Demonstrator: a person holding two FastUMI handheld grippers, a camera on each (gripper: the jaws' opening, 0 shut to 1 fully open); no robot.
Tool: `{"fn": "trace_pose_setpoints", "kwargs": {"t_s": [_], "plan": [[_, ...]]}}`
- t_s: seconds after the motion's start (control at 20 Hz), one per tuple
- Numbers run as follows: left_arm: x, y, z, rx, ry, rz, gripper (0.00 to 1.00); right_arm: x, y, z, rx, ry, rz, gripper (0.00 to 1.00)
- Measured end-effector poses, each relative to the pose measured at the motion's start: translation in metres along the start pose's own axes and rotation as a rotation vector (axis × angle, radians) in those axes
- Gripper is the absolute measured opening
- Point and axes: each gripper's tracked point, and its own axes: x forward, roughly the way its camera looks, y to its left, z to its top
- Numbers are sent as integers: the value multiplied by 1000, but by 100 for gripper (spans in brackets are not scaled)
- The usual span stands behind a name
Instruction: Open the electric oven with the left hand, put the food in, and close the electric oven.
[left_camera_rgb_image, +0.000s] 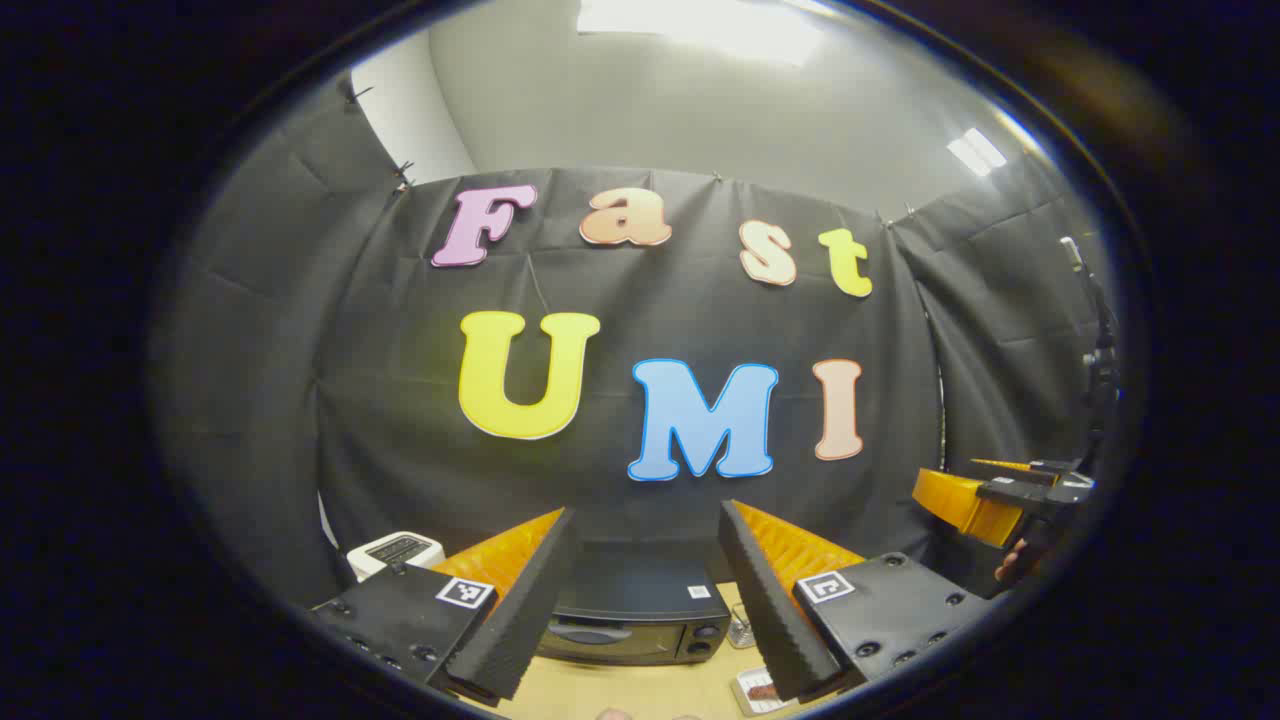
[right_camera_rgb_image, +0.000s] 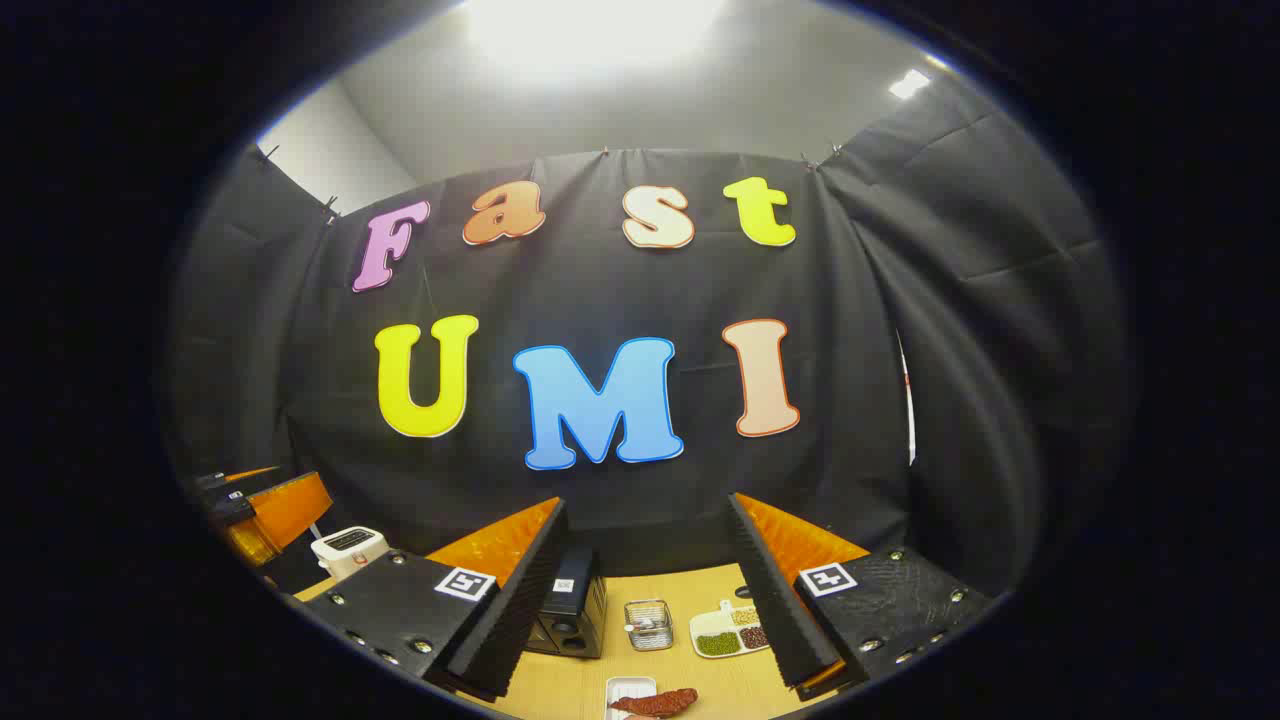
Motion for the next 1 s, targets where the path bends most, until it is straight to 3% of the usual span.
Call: {"fn": "trace_pose_setpoints", "kwargs": {"t_s": [0.25,0.5,0.55,0.7,0.8,1.0], "plan": [[5,1,-3,-15,2,1,98,3,-2,1,-6,1,-8,95],[11,7,-8,-26,15,14,94,3,-3,-2,-19,3,-17,95],[12,9,-10,-30,17,12,98,3,-3,-2,-23,3,-18,95],[13,11,-16,-19,23,11,91,3,-4,-3,-31,3,-24,95],[17,13,-18,-18,30,11,95,3,-5,-6,-30,8,-27,95],[23,14,-35,-26,78,6,91,4,-6,-11,-42,25,-24,95]]}}
